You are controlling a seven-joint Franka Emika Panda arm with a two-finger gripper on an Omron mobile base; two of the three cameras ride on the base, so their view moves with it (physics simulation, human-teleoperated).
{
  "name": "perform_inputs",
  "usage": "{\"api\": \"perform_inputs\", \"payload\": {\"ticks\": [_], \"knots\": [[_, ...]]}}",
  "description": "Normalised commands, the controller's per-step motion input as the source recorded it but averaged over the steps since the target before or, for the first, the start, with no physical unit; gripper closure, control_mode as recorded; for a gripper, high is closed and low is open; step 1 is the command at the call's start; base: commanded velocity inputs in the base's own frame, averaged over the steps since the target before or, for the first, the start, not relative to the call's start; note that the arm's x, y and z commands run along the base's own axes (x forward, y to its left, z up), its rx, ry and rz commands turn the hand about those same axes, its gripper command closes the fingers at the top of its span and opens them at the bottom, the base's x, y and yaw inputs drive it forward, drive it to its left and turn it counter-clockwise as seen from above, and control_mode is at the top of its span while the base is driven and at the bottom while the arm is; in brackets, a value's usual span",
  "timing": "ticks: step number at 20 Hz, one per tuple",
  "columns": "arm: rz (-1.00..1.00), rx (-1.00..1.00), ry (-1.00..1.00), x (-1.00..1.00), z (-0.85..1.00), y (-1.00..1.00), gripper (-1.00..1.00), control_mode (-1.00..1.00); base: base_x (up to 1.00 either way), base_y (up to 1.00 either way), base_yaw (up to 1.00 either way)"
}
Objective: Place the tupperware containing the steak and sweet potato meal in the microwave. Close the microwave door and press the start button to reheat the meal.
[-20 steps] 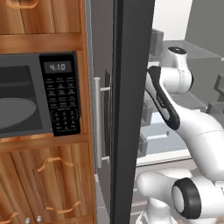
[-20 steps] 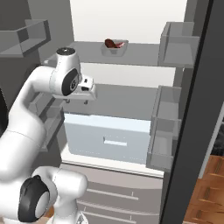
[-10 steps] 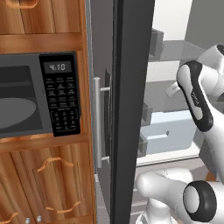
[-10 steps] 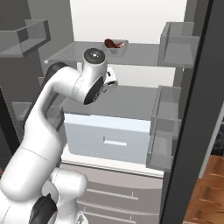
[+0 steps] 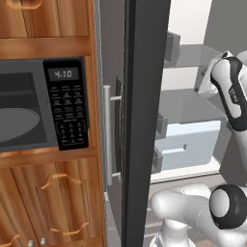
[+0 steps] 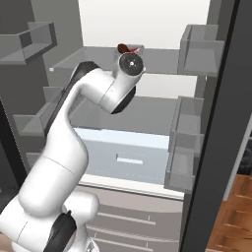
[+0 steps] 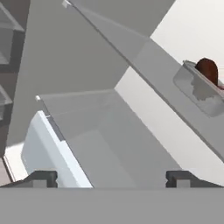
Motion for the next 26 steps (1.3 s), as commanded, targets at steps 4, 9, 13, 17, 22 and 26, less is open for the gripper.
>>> {"api": "perform_inputs", "payload": {"ticks": [4,9,13,17,22,26], "knots": [[0.26,-0.21,-0.24,0.51,0.21,0.0,-1.0,-1.0,0.0,0.0,0.0],[0.16,-0.1,-0.15,0.59,0.29,0.0,-1.0,-1.0,0.0,0.0,0.0],[0.06,-0.12,-0.05,0.64,0.5,0.09,-1.0,-1.0,0.0,0.0,0.0],[0.01,-0.15,0.0,0.73,0.39,0.21,-1.0,-1.0,0.0,0.0,0.0],[0.0,-0.1,0.01,0.75,0.09,0.06,-1.0,-1.0,0.0,0.0,0.0],[0.0,-0.03,0.07,0.84,0.0,0.0,-1.0,-1.0,0.0,0.0,0.0]]}}
